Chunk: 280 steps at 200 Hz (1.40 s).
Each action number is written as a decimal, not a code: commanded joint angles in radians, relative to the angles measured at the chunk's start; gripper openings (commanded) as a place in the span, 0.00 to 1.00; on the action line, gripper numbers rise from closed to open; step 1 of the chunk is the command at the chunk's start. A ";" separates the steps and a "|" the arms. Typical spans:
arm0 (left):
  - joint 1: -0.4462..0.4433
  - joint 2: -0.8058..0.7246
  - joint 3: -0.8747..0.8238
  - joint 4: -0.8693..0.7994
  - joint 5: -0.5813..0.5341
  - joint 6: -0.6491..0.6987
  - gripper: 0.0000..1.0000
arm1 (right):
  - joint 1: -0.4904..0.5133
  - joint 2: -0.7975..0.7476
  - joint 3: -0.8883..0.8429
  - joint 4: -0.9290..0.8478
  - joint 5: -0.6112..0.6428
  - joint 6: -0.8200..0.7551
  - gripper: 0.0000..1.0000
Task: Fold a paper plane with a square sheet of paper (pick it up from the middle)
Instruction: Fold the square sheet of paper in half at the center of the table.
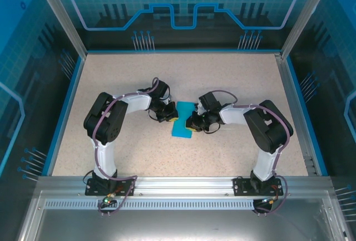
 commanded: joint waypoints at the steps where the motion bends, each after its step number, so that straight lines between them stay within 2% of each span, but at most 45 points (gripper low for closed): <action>1: -0.001 0.101 -0.075 -0.101 -0.174 -0.007 0.00 | 0.010 0.024 -0.041 0.004 -0.039 0.004 0.14; 112: -0.002 0.104 -0.078 -0.099 -0.183 -0.011 0.00 | 0.031 -0.083 -0.090 -0.242 -0.040 -0.173 0.14; 156: -0.002 0.103 -0.075 -0.102 -0.180 -0.010 0.00 | 0.055 -0.098 0.038 -0.215 0.013 -0.185 0.15; 200: -0.001 0.101 -0.068 -0.110 -0.180 -0.011 0.00 | 0.070 0.005 0.115 -0.175 0.029 -0.191 0.14; 280: -0.002 0.101 -0.065 -0.112 -0.185 -0.011 0.00 | 0.094 0.022 0.028 -0.208 0.027 -0.204 0.14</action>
